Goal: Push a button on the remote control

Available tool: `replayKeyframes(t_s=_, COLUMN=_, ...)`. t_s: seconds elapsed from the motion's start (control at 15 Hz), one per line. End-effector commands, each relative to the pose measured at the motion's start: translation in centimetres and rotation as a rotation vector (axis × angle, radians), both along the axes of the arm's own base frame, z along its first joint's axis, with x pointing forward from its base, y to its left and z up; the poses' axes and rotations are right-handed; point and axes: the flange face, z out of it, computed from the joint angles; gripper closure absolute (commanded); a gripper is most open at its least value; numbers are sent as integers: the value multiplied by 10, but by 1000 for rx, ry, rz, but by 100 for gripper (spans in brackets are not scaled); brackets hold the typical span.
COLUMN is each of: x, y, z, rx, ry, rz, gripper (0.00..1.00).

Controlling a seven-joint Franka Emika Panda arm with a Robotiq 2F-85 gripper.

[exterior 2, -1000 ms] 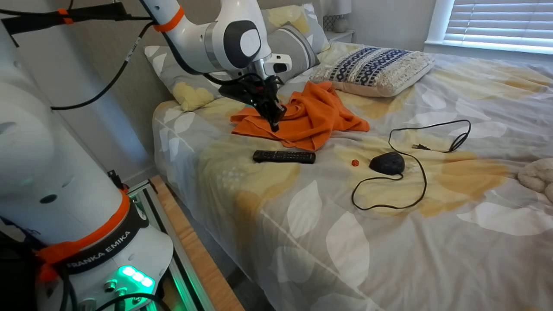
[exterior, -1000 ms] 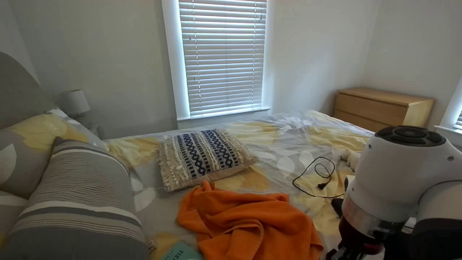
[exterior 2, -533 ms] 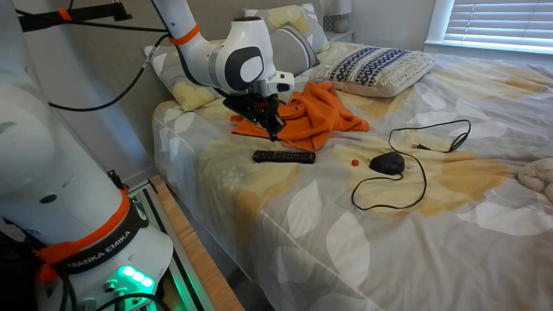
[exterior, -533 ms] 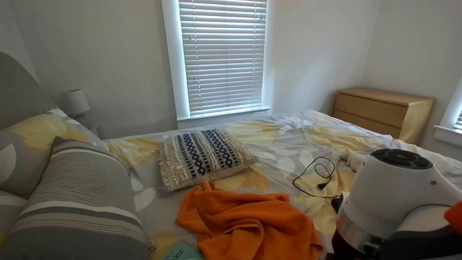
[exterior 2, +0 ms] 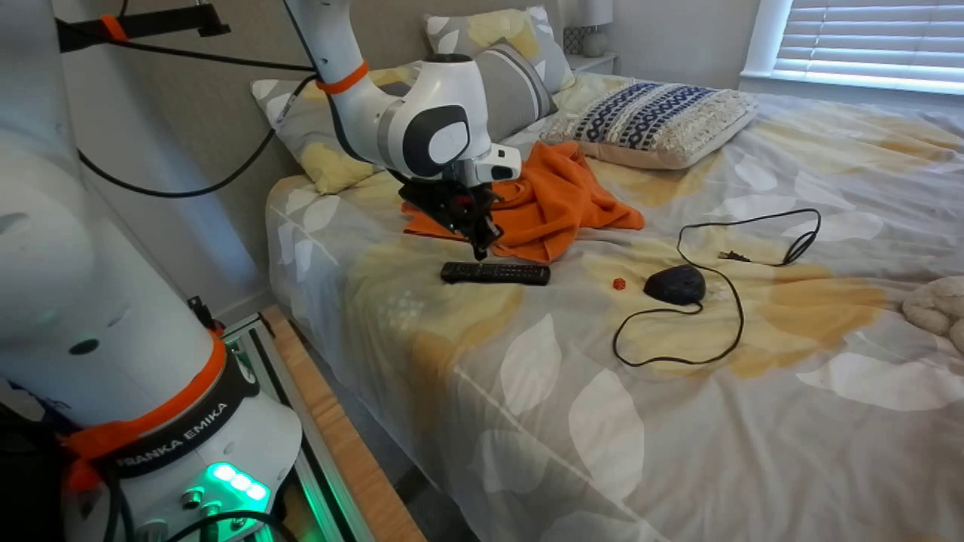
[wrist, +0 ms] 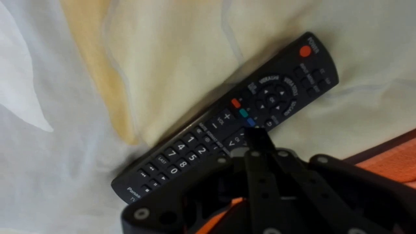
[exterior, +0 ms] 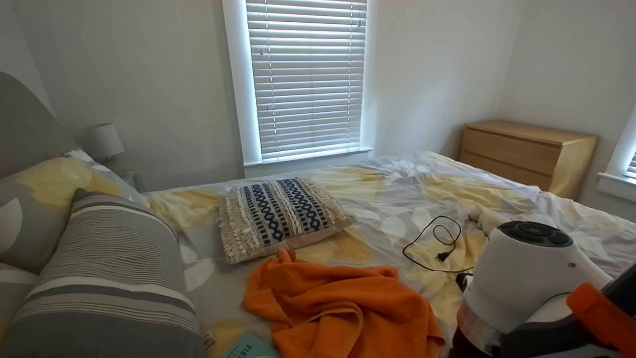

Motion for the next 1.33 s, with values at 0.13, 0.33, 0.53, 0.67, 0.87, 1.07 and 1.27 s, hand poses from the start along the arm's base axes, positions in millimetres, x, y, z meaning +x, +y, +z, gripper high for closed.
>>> replayKeyframes(t_s=0.13, x=11, y=-8, z=-16, rx=6, ry=-37, rz=-7, gripper=100)
replayKeyframes(t_s=0.33, x=12, y=-6, z=-21, rx=17, ry=-54, rz=-16, gripper=100)
replayKeyframes(t_s=0.53, x=12, y=-4, z=-26, rx=20, ry=-51, rz=-20, gripper=100)
replayKeyframes(t_s=0.67, x=12, y=-3, z=-28, rx=26, ry=-48, rz=-29, gripper=100)
replayKeyframes(t_s=0.87, x=13, y=-1, z=-29, rx=32, ry=-47, rz=-37, gripper=100)
replayKeyframes(t_s=1.07, x=13, y=3, z=-29, rx=41, ry=-39, rz=-43, gripper=100)
replayKeyframes(t_s=1.27, x=13, y=5, z=-30, rx=41, ry=-34, rz=-45, gripper=100)
